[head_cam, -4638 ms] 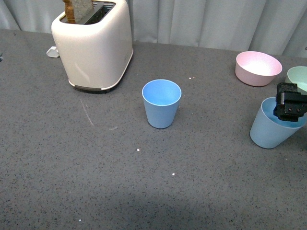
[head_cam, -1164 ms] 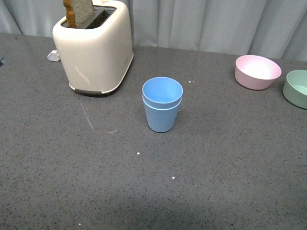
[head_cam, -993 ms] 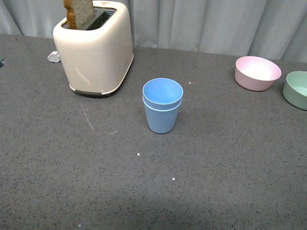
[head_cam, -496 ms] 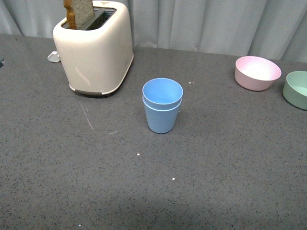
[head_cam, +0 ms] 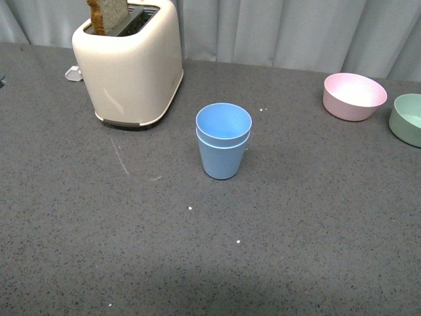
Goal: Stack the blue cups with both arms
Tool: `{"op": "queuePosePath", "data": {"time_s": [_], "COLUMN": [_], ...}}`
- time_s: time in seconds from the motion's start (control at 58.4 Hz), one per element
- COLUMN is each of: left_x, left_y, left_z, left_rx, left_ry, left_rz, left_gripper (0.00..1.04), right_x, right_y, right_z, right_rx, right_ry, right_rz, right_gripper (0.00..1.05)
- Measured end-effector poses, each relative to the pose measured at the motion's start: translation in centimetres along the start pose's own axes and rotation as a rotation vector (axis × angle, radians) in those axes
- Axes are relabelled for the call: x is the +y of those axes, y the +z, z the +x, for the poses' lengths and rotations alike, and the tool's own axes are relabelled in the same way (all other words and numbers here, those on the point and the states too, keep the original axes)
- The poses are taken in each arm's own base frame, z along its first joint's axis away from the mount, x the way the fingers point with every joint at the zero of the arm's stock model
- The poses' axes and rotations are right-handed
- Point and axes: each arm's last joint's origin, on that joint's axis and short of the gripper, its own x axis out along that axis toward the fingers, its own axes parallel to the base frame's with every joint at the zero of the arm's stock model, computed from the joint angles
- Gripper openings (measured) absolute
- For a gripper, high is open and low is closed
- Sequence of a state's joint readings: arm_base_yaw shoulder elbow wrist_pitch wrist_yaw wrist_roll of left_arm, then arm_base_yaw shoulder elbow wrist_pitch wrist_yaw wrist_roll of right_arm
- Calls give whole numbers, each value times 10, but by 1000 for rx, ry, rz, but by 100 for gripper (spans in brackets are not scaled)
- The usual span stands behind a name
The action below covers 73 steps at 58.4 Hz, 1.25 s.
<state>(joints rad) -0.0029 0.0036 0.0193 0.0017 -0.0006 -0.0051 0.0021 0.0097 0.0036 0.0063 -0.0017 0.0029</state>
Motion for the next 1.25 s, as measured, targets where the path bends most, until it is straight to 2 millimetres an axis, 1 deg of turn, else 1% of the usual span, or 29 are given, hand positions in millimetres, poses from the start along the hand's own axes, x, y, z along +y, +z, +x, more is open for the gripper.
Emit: {"op": "queuePosePath", "data": {"time_s": [0.24, 0.308, 0.445, 0.462, 0.496, 0.531, 0.548, 0.599, 0.616, 0.65, 0.685, 0.77, 1.249], "left_x": [0, 0, 0, 0, 0, 0, 0, 0, 0, 0, 0, 0, 0], "left_y": [0, 0, 0, 0, 0, 0, 0, 0, 0, 0, 0, 0, 0], "left_z": [0, 0, 0, 0, 0, 0, 0, 0, 0, 0, 0, 0, 0], "left_rx": [0, 0, 0, 0, 0, 0, 0, 0, 0, 0, 0, 0, 0], "left_ry": [0, 0, 0, 0, 0, 0, 0, 0, 0, 0, 0, 0, 0], "left_rz": [0, 0, 0, 0, 0, 0, 0, 0, 0, 0, 0, 0, 0], "left_gripper": [98, 98, 98, 98, 98, 98, 98, 98, 98, 98, 98, 98, 98], "right_x": [0, 0, 0, 0, 0, 0, 0, 0, 0, 0, 0, 0, 0], "right_y": [0, 0, 0, 0, 0, 0, 0, 0, 0, 0, 0, 0, 0], "right_z": [0, 0, 0, 0, 0, 0, 0, 0, 0, 0, 0, 0, 0], "right_rx": [-1, -1, -1, -1, -1, -1, -1, -1, -1, -1, -1, -1, -1], "right_ry": [0, 0, 0, 0, 0, 0, 0, 0, 0, 0, 0, 0, 0], "right_rz": [-2, -1, -1, -1, -1, -1, -1, -1, -1, -1, 0, -1, -1], "right_gripper": [2, 17, 52, 54, 61, 68, 74, 84, 86, 93, 97, 94, 95]}}
